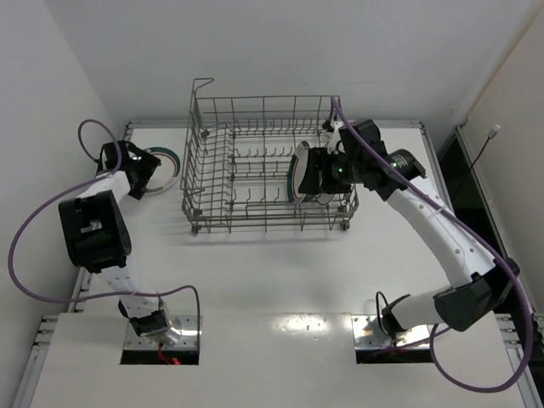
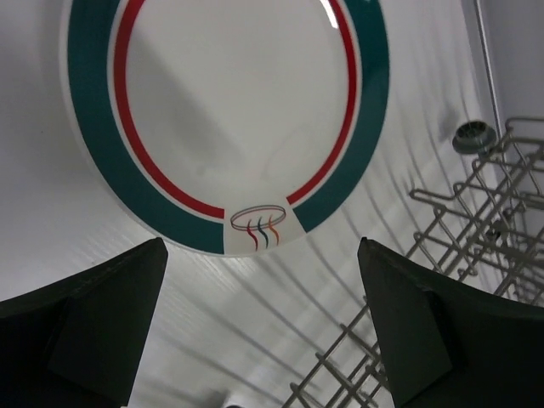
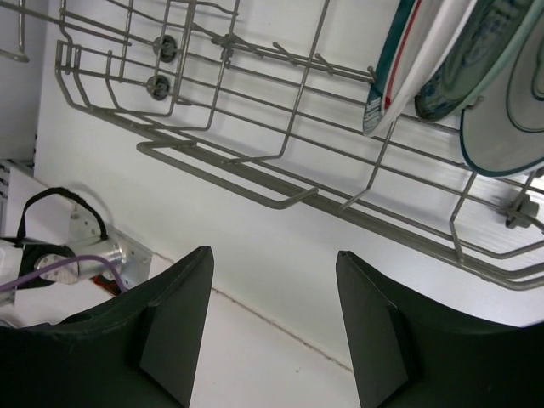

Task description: Load the plates into the dish rack

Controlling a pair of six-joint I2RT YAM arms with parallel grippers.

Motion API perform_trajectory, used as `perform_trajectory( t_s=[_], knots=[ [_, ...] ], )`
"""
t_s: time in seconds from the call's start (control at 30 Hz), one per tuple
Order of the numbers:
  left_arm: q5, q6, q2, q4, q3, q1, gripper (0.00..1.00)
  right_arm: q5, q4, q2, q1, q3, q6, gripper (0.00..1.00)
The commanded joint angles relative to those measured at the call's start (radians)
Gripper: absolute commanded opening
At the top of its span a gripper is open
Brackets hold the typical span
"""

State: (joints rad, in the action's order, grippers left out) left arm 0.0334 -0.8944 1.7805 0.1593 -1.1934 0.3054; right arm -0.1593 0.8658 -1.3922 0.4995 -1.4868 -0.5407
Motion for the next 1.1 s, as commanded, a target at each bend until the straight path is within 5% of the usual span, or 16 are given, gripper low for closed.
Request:
perform_trajectory(
  t_s=[0.0,0.43,0.53,0.6,0.77,0.9,1.07],
  knots=[
    [0.014,-0.139,0.030,-0.070,0.032,0.023,0.92,-0.060,-0.045,-0.011,-0.003,-0.021,-0.013,0.57],
    [0.014,-0.205,0.172,-0.101,-0.001,0.032,0.90,-0.079,-0.086,-0.002,-0.053,0.051,-0.022,0.57],
    [0.005,-0.225,0.215,-0.101,-0.015,0.032,0.72,-0.079,-0.068,0.007,-0.064,0.051,-0.022,0.57],
    [0.005,-0.225,0.230,-0.113,-0.037,0.032,0.51,-0.069,-0.059,0.007,-0.073,0.042,-0.022,0.57],
    [0.030,-0.235,0.278,-0.132,-0.061,0.032,0.31,-0.069,-0.050,0.016,-0.092,0.033,-0.031,0.57],
    [0.066,-0.213,0.278,-0.142,-0.070,0.032,0.05,-0.079,-0.050,0.016,-0.101,0.023,-0.031,0.57],
    [0.079,-0.176,0.229,-0.153,-0.089,0.041,0.00,-0.088,-0.050,0.016,-0.101,0.014,-0.031,0.57]
  ],
)
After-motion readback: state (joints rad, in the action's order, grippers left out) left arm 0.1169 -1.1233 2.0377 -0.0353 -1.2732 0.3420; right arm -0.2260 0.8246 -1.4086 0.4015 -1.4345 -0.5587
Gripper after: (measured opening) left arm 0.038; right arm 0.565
